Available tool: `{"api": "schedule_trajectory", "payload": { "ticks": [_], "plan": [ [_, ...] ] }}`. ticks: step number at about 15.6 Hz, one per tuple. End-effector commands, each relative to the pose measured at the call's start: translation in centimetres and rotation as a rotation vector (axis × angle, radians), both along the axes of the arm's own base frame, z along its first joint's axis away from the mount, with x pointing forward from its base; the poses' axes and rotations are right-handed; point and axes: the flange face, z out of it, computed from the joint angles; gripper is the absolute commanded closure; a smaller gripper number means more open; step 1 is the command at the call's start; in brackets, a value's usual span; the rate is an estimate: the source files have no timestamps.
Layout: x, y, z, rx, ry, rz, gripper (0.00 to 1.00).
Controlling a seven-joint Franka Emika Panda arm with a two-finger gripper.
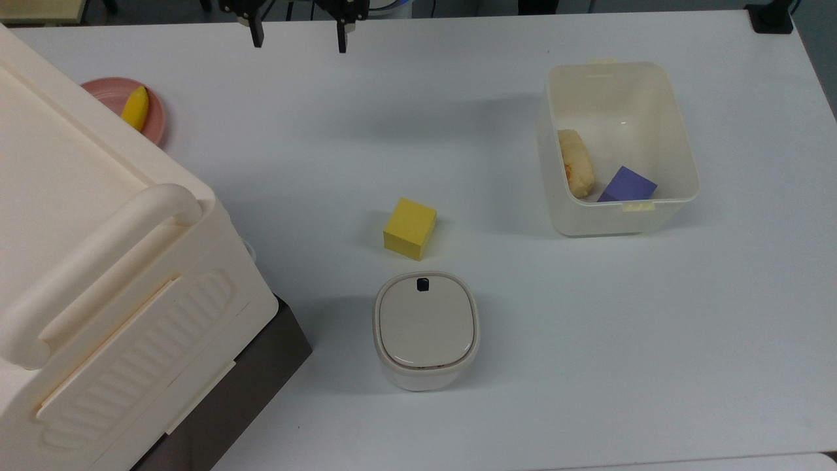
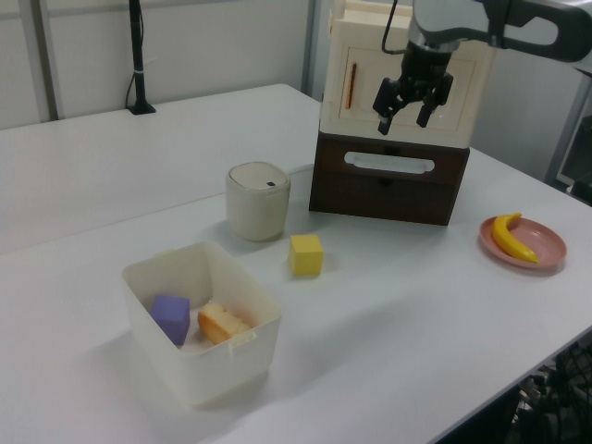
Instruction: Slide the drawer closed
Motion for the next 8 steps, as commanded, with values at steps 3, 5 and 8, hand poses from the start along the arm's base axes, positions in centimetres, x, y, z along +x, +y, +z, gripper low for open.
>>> {"api": "schedule_trajectory", "payload": {
  "ticks": [3,5,8],
  "plan": [
    [-1.4,1.3,-0.4,0.038,0.029,0.028,0.00],
    [-1.7,1.7,-0.6,0.052,0.055,0.034,0.00],
    [-1.9,1.8,-0.8,0.054,0.072,0.037,0.00]
  ]
}}
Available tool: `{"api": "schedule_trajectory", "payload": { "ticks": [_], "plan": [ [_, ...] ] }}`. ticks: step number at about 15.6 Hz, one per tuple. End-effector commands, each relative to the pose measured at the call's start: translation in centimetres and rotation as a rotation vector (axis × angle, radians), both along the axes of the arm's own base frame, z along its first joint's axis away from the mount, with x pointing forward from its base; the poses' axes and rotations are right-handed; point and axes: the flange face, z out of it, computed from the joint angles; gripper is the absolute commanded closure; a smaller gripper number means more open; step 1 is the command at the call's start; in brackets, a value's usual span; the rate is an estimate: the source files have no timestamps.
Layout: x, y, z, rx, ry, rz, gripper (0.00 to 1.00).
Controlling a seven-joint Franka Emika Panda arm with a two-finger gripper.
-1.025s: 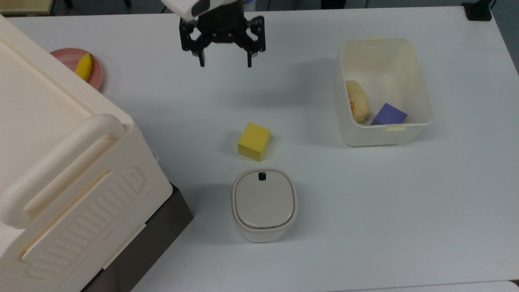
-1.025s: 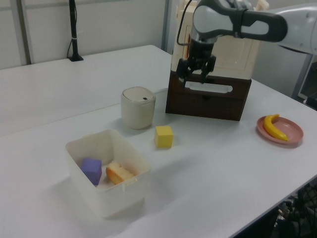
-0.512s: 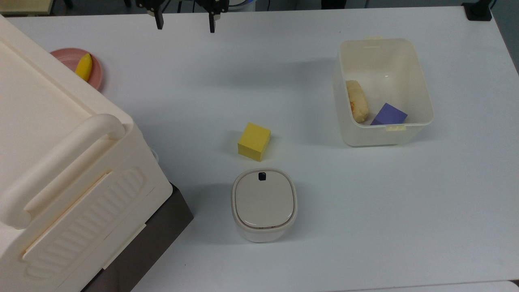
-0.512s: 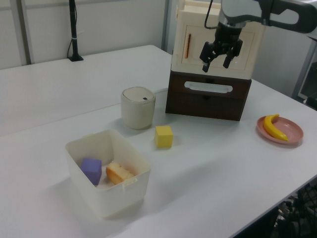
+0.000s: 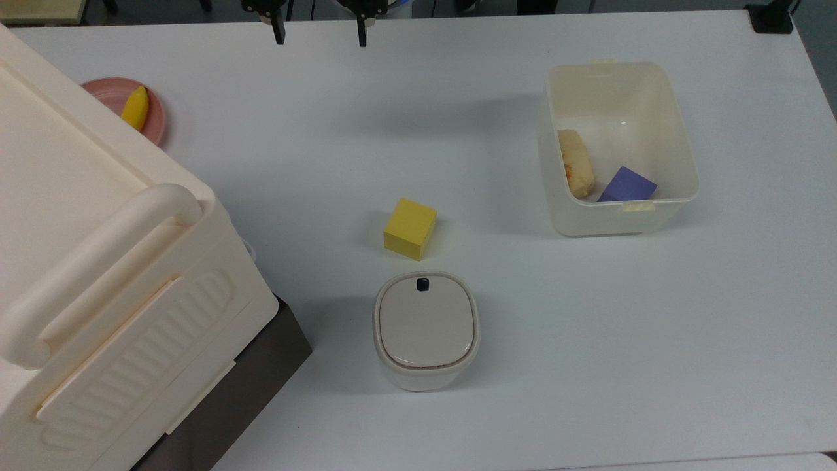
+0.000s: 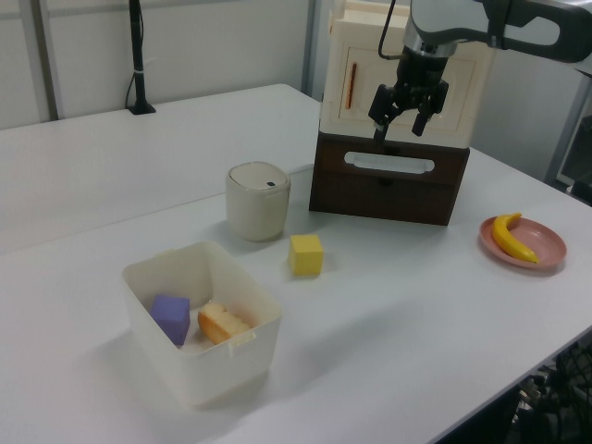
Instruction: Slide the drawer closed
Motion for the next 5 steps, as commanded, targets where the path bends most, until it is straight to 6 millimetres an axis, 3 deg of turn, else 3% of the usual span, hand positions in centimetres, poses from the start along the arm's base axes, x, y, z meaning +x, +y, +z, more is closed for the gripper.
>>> {"api": "schedule_trajectory", "payload": {
  "ticks": [1,5],
  "plan": [
    [-1.22,0.03,0.11,0.023,0.023,0.012,0.00],
    [-1.21,-0.06,0.26,0.023,0.020,0.011,0.00]
  ]
}}
